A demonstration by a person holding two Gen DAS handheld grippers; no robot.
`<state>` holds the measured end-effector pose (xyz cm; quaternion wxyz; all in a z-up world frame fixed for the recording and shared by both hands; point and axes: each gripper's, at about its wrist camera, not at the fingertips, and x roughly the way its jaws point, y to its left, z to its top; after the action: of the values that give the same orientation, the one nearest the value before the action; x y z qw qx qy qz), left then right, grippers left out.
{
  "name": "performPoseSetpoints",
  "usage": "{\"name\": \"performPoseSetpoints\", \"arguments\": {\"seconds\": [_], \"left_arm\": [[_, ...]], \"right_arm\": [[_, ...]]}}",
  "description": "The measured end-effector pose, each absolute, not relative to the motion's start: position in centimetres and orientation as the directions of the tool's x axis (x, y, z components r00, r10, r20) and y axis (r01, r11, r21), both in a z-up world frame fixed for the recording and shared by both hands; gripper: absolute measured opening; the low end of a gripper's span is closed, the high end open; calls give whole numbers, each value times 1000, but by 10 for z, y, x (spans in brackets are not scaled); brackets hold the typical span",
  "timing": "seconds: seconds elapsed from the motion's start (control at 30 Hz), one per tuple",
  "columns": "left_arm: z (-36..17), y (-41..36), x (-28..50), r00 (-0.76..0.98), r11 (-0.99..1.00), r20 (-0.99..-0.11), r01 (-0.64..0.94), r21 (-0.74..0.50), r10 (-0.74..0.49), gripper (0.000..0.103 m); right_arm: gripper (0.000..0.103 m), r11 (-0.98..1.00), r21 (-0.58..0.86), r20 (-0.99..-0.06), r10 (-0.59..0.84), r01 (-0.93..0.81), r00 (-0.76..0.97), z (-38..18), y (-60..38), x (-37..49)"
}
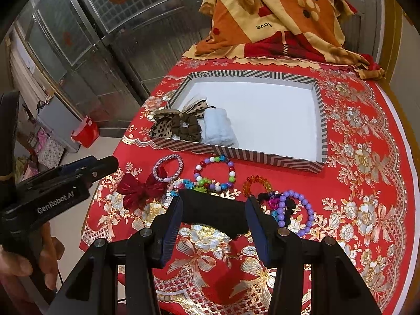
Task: Organize jewelry
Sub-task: 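Move the left tool back to the red bow and grasp it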
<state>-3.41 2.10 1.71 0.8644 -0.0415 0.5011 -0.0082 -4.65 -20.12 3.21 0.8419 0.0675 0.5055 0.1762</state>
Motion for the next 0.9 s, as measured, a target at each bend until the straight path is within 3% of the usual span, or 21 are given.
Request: {"name": "performPoseSetpoints", "arguments": {"seconds": [0.27, 0.43, 0.63, 0.73, 0.9], "left_arm": [[11, 78, -31, 440, 966, -883, -111, -235, -164, 49], [-3, 100, -35, 414, 960, -896, -148, -237, -157, 53], [-33, 84, -33, 326, 968, -922, -59, -242, -210, 54], [-43, 74, -30, 313, 978, -930, -16, -208, -192, 60], [-54, 63, -20, 301, 984, -937, 45, -170, -176, 62]], "right_arm": [[47, 929, 303, -840, 366, -213, 401, 21, -213, -49], [47, 927, 315, -857, 369, -203, 359, 3, -217, -50], [47, 923, 323, -875, 375, -207, 307, -18, -218, -49], [47, 923, 327, -879, 375, -200, 293, -24, -218, -43], [47, 924, 309, -876, 369, -226, 309, -21, -210, -24]]}}
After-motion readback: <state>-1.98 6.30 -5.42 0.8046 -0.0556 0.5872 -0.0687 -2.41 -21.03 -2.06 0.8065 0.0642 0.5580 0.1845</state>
